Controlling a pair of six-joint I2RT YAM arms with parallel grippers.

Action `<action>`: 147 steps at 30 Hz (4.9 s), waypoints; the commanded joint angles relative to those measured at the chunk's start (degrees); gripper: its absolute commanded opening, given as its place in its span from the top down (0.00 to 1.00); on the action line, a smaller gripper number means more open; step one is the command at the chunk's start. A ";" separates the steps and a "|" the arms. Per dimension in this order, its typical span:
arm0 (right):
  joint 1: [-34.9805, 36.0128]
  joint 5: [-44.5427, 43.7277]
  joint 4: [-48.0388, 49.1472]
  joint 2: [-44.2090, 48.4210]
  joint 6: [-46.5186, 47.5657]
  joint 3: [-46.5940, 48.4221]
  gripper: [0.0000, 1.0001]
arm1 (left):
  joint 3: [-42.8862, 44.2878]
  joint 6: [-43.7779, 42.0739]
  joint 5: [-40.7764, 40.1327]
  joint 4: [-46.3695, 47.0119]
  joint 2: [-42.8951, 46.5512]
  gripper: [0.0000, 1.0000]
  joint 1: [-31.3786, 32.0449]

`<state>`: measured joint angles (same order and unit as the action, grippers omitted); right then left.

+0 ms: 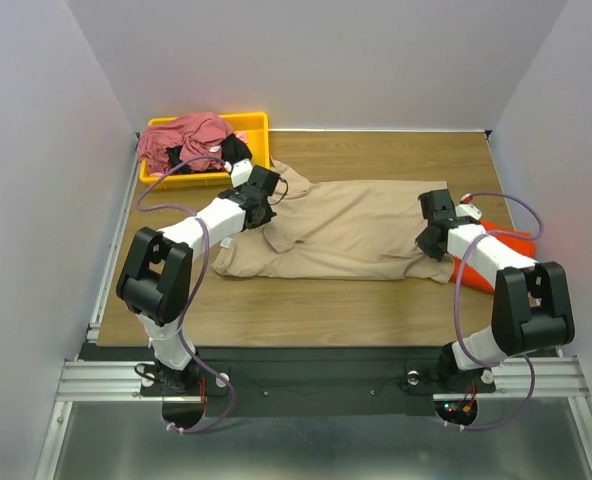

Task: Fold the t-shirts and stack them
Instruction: Fold the flattened tshirt in 1/3 of the way

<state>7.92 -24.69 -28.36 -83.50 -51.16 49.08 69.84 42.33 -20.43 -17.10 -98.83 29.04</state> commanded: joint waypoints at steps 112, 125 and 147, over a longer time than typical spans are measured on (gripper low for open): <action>3.41 23.99 -0.21 19.96 10.64 -13.31 0.00 | -31.96 13.04 5.58 1.54 24.39 0.46 4.80; 3.41 24.07 -0.21 19.87 10.11 -13.84 0.00 | -27.31 10.50 0.83 1.72 19.64 0.97 4.80; 3.33 24.07 -0.29 18.11 11.17 -13.13 0.00 | -10.61 -0.49 -0.93 -0.83 7.59 0.09 4.98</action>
<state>10.96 -0.03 -29.47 -65.34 -40.71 35.51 56.21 43.57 -20.18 -17.69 -92.14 33.71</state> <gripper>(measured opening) 0.998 0.715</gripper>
